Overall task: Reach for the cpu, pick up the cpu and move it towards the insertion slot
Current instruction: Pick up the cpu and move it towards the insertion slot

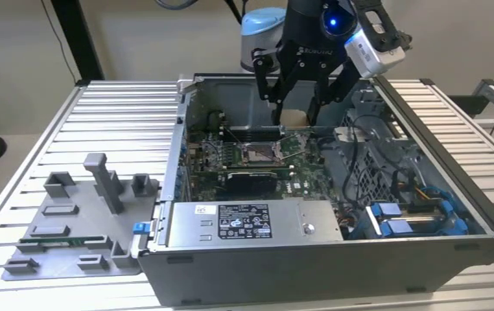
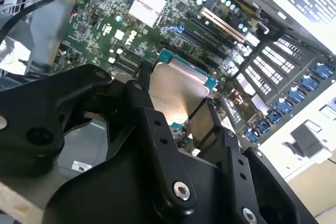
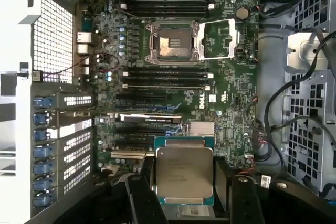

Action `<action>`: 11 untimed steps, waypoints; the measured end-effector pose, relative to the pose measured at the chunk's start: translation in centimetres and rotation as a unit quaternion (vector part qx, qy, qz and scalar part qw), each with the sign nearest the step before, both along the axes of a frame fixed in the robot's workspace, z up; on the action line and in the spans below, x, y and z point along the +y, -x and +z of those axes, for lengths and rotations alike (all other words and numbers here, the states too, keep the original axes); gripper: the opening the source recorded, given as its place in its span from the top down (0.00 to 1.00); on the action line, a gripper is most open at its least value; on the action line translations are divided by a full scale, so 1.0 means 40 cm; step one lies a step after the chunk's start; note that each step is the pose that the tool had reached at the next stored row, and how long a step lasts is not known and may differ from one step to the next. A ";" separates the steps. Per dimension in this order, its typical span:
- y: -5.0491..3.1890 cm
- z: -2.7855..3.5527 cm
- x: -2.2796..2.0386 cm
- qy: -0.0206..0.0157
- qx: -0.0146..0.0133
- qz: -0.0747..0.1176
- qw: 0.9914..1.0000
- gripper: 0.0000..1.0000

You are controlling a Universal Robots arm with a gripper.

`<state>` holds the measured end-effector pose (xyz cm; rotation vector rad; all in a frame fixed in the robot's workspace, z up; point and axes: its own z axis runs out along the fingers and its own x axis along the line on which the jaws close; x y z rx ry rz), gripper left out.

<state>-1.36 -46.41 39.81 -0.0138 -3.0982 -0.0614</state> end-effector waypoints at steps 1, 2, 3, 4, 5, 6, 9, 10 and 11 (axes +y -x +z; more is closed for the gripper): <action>-0.002 0.000 0.001 0.000 0.000 0.000 1.000 1.00; -0.004 0.000 0.002 0.000 0.000 0.000 1.000 1.00; -0.005 0.000 0.003 0.000 0.000 0.000 1.000 1.00; -0.005 0.000 0.004 0.000 0.000 0.000 1.000 1.00; -0.005 0.000 0.004 0.000 0.000 0.000 1.000 1.00; -0.005 0.000 0.004 0.000 0.000 0.000 1.000 1.00; -0.006 0.000 0.005 0.000 0.000 0.000 1.000 1.00; -0.006 0.000 0.005 0.000 0.000 0.000 1.000 1.00; -0.006 0.000 0.006 0.000 0.000 0.000 1.000 1.00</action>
